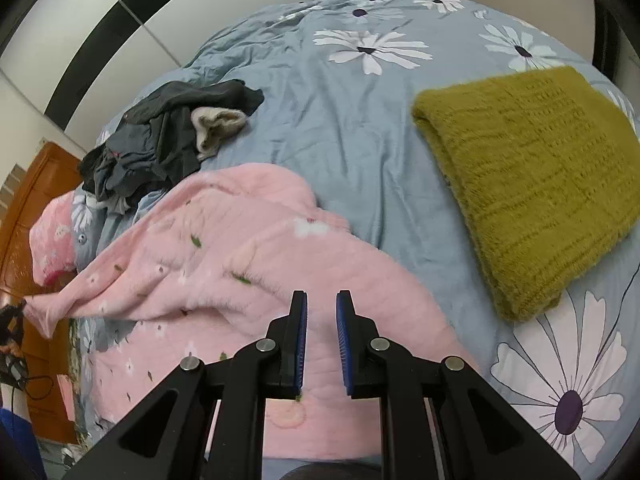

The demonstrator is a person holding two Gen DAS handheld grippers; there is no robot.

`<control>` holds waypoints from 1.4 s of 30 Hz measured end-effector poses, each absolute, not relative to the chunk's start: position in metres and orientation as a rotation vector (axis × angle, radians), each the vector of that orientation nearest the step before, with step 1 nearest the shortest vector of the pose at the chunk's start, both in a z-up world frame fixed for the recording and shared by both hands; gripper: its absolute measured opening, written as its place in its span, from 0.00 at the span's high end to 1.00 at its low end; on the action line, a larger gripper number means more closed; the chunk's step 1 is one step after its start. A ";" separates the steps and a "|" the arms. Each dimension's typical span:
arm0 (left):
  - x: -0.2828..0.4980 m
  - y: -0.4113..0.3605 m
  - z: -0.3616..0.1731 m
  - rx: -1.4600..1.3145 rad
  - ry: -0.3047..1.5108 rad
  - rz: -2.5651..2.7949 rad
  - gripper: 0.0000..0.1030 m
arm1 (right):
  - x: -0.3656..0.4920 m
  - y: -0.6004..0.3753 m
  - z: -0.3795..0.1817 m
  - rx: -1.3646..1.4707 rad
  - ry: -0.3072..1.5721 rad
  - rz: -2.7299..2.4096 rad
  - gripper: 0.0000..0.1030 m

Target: Fold clothes

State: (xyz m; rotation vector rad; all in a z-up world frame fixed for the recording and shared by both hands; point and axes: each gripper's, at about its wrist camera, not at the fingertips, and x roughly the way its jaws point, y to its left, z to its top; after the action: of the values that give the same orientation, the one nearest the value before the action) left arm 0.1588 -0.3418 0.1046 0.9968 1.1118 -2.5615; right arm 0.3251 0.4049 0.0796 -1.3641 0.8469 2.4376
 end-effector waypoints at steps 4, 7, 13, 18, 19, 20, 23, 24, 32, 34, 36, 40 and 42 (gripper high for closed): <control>0.160 -0.372 0.065 1.090 1.222 -2.432 0.93 | 0.316 0.396 0.085 -1.383 0.794 2.454 0.86; 0.151 -0.374 0.036 1.181 1.226 -2.373 0.91 | 0.308 0.389 0.085 -1.403 0.771 2.448 0.86; 0.145 -0.377 -0.001 1.228 1.206 -2.326 0.64 | 0.296 0.370 0.087 -1.454 0.706 2.464 0.86; 0.161 -0.384 -0.020 1.226 1.192 -2.308 0.43 | 0.290 0.362 0.091 -1.458 0.672 2.465 0.86; 0.167 -0.384 -0.029 1.236 1.217 -2.291 0.43 | 0.289 0.361 0.092 -1.456 0.672 2.464 0.86; 0.173 -0.384 -0.037 1.246 1.241 -2.274 0.43 | 0.289 0.359 0.092 -1.458 0.670 2.464 0.86; 0.191 -0.383 -0.063 1.275 1.314 -2.220 0.43 | 0.286 0.350 0.089 -1.482 0.659 2.464 0.86; 0.197 -0.383 -0.071 1.284 1.338 -2.202 0.44 | 0.284 0.347 0.087 -1.494 0.651 2.463 0.86; 0.213 -0.385 -0.052 1.164 1.446 -2.243 0.71 | 0.275 0.335 0.086 -1.524 0.624 2.470 0.86; 0.215 -0.386 -0.039 1.121 1.458 -2.271 0.95 | 0.274 0.336 0.085 -1.525 0.627 2.461 0.86; 0.217 -0.387 -0.025 1.077 1.468 -2.298 0.95 | 0.274 0.337 0.083 -1.528 0.630 2.451 0.86; 0.221 -0.390 0.002 0.987 1.489 -2.350 0.96 | 0.272 0.341 0.078 -1.535 0.639 2.435 0.86; 0.223 -0.391 0.015 0.941 1.498 -2.376 0.96 | 0.271 0.343 0.076 -1.535 0.640 2.432 0.86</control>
State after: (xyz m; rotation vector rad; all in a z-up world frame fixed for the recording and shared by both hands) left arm 0.2232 -0.3912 0.0152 0.9411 1.4984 -2.3758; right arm 0.2713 0.3434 0.0762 -1.5349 0.6397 2.4316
